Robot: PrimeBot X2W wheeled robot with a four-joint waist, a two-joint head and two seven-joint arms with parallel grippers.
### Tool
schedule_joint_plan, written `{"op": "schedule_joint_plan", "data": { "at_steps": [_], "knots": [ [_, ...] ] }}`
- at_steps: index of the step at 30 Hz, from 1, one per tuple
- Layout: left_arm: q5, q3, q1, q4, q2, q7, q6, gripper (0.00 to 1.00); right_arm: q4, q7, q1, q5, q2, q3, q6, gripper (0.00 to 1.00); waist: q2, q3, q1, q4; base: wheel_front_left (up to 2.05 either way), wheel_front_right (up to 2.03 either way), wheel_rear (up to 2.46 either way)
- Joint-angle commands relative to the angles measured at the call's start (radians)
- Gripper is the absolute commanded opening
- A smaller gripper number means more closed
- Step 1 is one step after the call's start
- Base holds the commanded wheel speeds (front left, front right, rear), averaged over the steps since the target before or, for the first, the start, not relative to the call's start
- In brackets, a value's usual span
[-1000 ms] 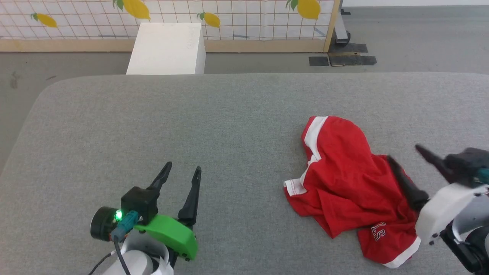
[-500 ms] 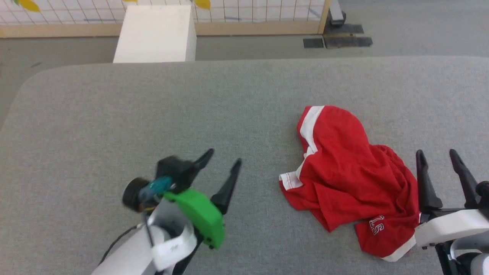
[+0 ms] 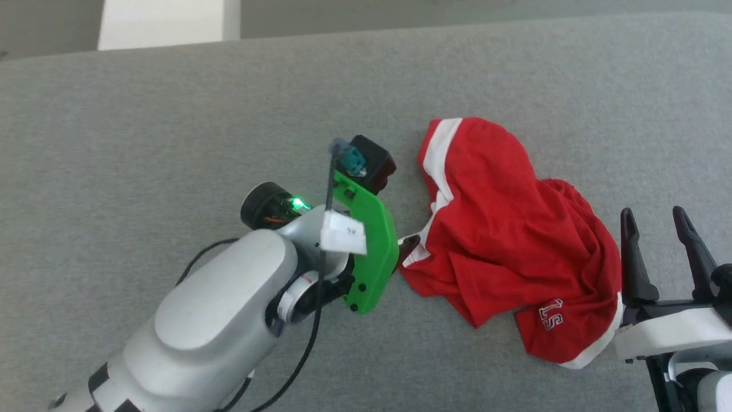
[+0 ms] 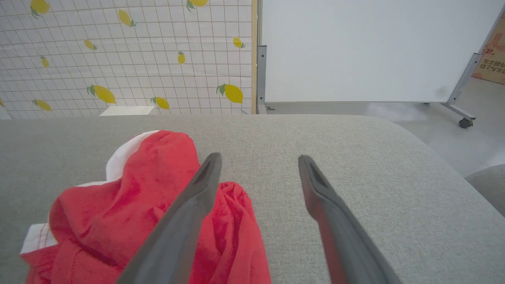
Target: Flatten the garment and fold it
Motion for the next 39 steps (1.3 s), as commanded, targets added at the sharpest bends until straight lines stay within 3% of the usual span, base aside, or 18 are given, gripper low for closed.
{"op": "schedule_joint_plan", "data": {
  "at_steps": [1,5,16,17,18,19,26,33,39],
  "knots": [
    [-0.022,-0.01,-0.028,0.013,0.0,0.049,-0.003,1.0,0.004,-0.013,-0.019,-0.01,0.007,0.004,-0.001,1.0,-0.0001,0.064,0.0,-0.059,0.0,0.0,0.0],
    [-0.054,-0.027,-0.061,0.033,0.011,0.153,-0.007,1.0,0.021,-0.031,-0.027,-0.014,0.013,0.008,-0.001,1.0,-0.0001,0.096,0.0,-0.087,0.0,0.0,0.0],
    [-0.049,-0.043,-0.086,0.072,0.033,0.212,0.005,1.0,0.065,-0.07,-0.055,-0.003,0.017,0.021,-0.001,1.0,-0.0001,0.152,0.0,-0.128,0.0,0.0,0.0],
    [-0.05,-0.052,-0.084,0.078,0.038,0.227,0.002,0.87,0.069,-0.073,-0.058,0.0,0.017,0.021,-0.001,1.0,-0.0001,0.155,0.0,-0.128,0.0,0.0,0.0],
    [-0.054,-0.058,-0.081,0.08,0.043,0.236,-0.003,0.32,0.072,-0.075,-0.059,0.002,0.017,0.021,-0.001,1.0,-0.0001,0.155,0.0,-0.128,0.0,0.0,0.0],
    [-0.063,-0.055,-0.073,0.083,0.045,0.237,-0.004,0.0,0.076,-0.077,-0.061,0.004,0.017,0.019,-0.001,1.0,-0.0001,0.154,0.0,-0.126,0.0,0.0,0.0],
    [-0.096,0.059,0.026,0.078,0.098,0.05,0.027,0.0,0.093,-0.066,-0.056,-0.009,0.017,-0.004,-0.001,1.0,-0.0001,0.074,0.0,-0.066,0.0,0.0,0.0],
    [-0.12,0.222,0.126,0.046,0.173,-0.152,0.102,0.0,0.088,-0.027,-0.035,-0.02,0.017,-0.006,-0.001,1.0,-0.0001,-0.041,0.0,-0.001,0.0,0.0,0.0],
    [-0.105,0.344,0.101,0.024,0.24,-0.26,0.141,0.0,0.08,0.002,-0.021,-0.014,0.017,0.0,-0.001,1.0,-0.0001,-0.104,0.0,0.033,0.0,0.0,0.0]
  ]
}}
